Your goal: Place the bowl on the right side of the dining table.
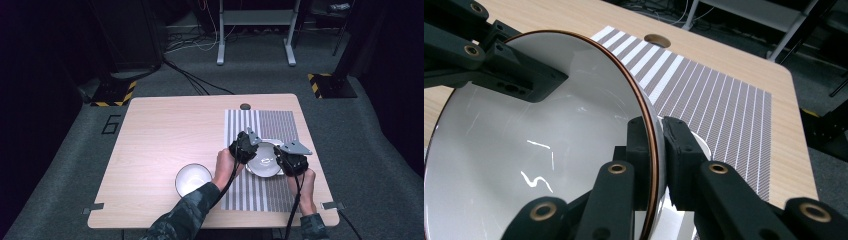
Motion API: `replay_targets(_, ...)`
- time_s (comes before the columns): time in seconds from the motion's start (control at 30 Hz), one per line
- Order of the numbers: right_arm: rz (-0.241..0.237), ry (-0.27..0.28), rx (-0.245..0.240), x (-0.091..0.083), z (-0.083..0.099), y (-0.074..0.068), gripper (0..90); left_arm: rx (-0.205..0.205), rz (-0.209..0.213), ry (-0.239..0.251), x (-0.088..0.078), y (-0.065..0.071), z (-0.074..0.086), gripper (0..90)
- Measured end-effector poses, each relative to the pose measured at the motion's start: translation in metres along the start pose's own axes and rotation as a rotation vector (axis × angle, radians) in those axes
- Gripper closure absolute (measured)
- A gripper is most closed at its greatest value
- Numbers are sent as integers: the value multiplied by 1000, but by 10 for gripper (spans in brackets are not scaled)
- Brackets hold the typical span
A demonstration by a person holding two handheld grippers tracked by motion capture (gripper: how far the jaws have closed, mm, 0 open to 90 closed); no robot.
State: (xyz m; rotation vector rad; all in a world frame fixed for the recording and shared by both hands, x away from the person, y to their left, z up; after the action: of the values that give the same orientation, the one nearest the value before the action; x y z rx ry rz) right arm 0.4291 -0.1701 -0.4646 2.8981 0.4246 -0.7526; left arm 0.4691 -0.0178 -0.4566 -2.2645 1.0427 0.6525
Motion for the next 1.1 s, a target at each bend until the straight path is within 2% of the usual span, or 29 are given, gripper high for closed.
replay_targets(0.43,0,-60,16,15,4,2,827,-13,-2,-62,13,-3,3,830)
replay_targets(0.57,26,-74,17,18,8,5,826,-40,15,-58,14,-2,3,814)
replay_targets(0.77,28,-85,59,22,13,10,830,-75,21,-64,17,-4,7,786)
replay_targets(0.9,22,-98,93,27,14,15,830,-106,23,-62,15,-6,7,683)
replay_targets(0.97,14,-117,123,31,15,19,830,-124,14,-57,12,-7,7,568)
replay_targets(1.1,-17,-153,181,37,16,28,830,-135,19,-40,1,-10,8,428)
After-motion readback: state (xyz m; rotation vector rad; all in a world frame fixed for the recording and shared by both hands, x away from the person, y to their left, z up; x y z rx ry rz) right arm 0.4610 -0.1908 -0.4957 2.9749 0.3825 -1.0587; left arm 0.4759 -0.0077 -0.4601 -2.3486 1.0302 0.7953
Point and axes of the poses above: each handheld gripper's, and its own axes: x roughly forward along the jaws, z roughly out of its underside, y roughly to its right, the point moved 3 cm from there along x, roughly forward along the jaws, and after that the axes turned 9 degrees about x, right-handed, at the moved point
